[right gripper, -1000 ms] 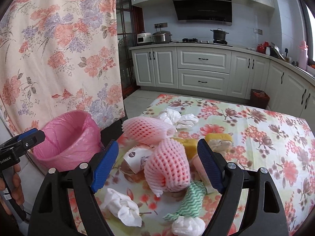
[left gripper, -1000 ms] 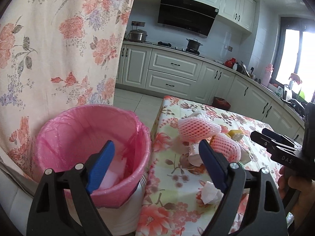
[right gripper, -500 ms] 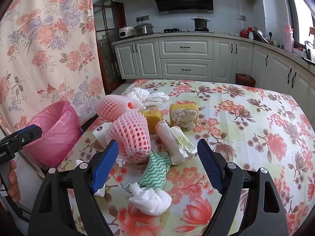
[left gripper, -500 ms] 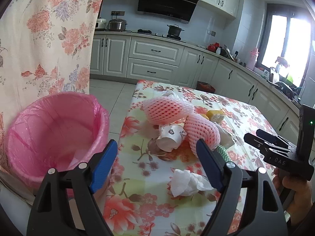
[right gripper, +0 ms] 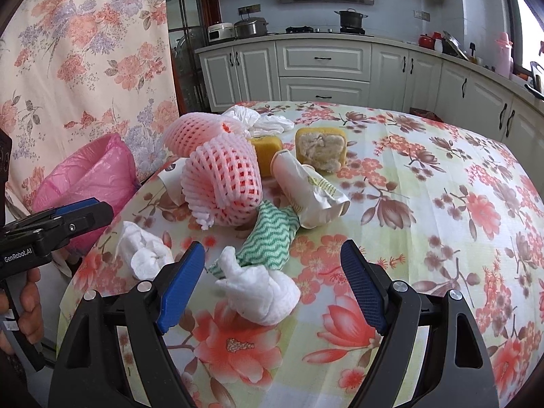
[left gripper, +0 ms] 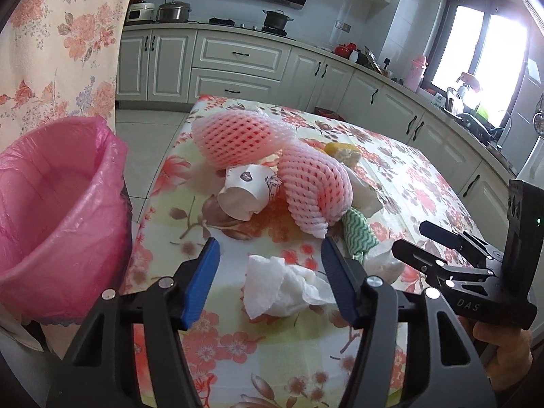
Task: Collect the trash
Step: 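Move the left gripper back over the table toward the crumpled tissue, then grasp the crumpled white tissue with the left gripper and lift it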
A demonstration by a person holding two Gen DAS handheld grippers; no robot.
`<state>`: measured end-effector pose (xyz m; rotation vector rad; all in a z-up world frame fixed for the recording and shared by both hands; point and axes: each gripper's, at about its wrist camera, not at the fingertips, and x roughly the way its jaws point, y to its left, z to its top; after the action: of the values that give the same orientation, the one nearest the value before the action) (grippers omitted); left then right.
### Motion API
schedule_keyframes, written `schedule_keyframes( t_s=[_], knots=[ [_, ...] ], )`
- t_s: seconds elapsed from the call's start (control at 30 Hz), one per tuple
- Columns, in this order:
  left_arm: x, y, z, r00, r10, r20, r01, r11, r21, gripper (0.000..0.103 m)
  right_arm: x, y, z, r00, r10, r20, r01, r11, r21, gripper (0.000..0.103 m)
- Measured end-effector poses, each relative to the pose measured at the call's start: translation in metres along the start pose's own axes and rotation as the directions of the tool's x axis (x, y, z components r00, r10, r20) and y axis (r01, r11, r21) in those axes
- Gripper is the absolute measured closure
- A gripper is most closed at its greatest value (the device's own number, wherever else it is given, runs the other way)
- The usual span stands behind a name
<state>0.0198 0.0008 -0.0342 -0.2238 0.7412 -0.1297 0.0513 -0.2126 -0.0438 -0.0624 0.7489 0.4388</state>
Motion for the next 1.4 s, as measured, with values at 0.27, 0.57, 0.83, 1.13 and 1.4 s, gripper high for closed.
schedule_keyframes(
  t_s=[0.27, 0.57, 0.83, 1.13, 1.4],
  knots=[
    [0.024, -0.006, -0.014, 0.997, -0.008, -0.076, 0.008, 1.000, 0.008, 0.056, 0.010, 0.003, -0.006, 0.999, -0.002, -0.040, 0.001, 1.000, -0.002, 0.035],
    [0.046, -0.011, -0.024, 0.989, 0.040, -0.146, -0.039, 0.999, 0.007, 0.064, 0.020, 0.004, -0.012, 0.996, 0.017, -0.086, -0.016, 1.000, 0.002, 0.054],
    [0.040, -0.015, -0.022, 0.990, 0.057, -0.127, -0.054, 0.998, 0.027, 0.083, 0.019, 0.009, -0.013, 0.995, 0.030, -0.091, -0.032, 0.999, -0.017, 0.075],
    [0.018, -0.016, -0.010, 0.995, 0.067, -0.071, -0.065, 0.997, 0.031, 0.084, 0.006, 0.010, -0.006, 0.998, 0.042, -0.051, -0.043, 0.999, -0.017, 0.078],
    [0.002, -0.020, -0.001, 0.997, 0.074, -0.030, -0.072, 0.997, 0.039, 0.084, -0.014, 0.004, 0.006, 0.999, 0.035, 0.009, -0.035, 0.999, -0.003, 0.078]
  ],
)
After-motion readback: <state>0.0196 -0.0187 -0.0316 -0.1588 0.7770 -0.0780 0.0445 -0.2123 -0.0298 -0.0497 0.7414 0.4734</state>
